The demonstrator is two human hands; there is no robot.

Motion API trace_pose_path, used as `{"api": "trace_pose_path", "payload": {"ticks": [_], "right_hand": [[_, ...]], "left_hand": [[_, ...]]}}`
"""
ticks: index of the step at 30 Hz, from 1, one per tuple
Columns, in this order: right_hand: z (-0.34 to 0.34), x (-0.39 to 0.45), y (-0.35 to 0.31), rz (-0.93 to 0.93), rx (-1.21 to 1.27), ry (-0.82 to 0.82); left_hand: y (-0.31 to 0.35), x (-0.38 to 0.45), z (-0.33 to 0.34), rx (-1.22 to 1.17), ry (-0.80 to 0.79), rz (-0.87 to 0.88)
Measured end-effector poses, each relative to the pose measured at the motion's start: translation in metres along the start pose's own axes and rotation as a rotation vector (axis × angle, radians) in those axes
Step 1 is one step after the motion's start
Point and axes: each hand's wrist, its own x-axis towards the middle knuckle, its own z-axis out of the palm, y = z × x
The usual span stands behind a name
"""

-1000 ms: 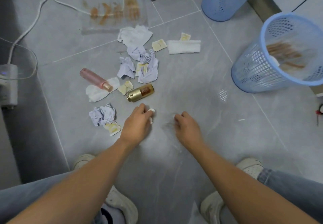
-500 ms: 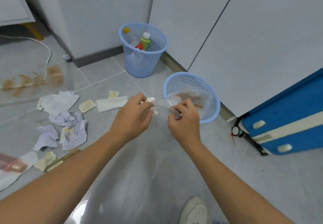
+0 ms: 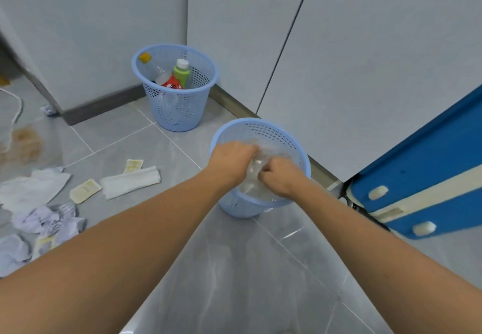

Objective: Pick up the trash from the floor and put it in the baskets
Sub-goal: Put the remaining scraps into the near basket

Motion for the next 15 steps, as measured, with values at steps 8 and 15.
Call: {"api": "trace_pose_path", "payload": {"ticks": [8, 15], "right_hand": [[-0.024, -0.052, -0.030, 0.006, 0.055, 0.505], [0.055, -0.112, -0.158, -0.293, 0.279, 0.575]], "left_hand": [[-0.020, -0.066, -0.034, -0.054, 0.169, 0.075], [-0.133, -0.248, -0.043, -0.234, 0.323, -0.301]]}}
